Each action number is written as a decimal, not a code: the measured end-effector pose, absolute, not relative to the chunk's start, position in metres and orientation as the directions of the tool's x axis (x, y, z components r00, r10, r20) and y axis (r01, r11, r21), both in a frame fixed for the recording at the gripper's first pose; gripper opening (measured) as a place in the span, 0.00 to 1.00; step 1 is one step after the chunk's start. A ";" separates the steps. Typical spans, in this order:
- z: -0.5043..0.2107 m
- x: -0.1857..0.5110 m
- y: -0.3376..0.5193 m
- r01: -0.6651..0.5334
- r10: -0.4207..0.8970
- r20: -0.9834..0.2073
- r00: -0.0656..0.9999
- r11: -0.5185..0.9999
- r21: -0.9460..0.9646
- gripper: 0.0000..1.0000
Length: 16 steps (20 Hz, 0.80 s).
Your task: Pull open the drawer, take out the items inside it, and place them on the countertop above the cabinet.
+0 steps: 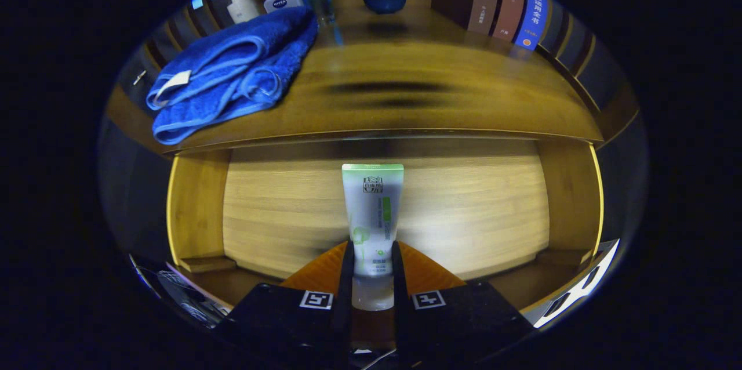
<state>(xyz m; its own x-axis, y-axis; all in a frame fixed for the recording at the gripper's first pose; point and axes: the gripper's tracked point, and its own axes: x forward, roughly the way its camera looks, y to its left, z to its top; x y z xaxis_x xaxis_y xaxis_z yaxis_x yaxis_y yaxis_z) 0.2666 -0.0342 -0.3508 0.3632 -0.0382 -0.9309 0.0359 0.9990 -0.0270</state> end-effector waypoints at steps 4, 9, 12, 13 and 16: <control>-0.317 0.260 -0.036 0.041 -0.025 -0.925 0.380 0.999 -0.010 0.35; -0.279 0.279 -0.038 0.042 -0.010 -0.916 0.401 0.999 0.008 0.35; -0.261 0.313 -0.045 0.065 -0.035 -0.906 0.421 0.998 -0.009 0.35; -0.259 0.327 -0.045 0.071 -0.045 -0.903 0.427 0.997 -0.016 0.34; -0.262 0.368 -0.051 0.087 -0.074 -0.900 0.429 0.995 -0.041 0.34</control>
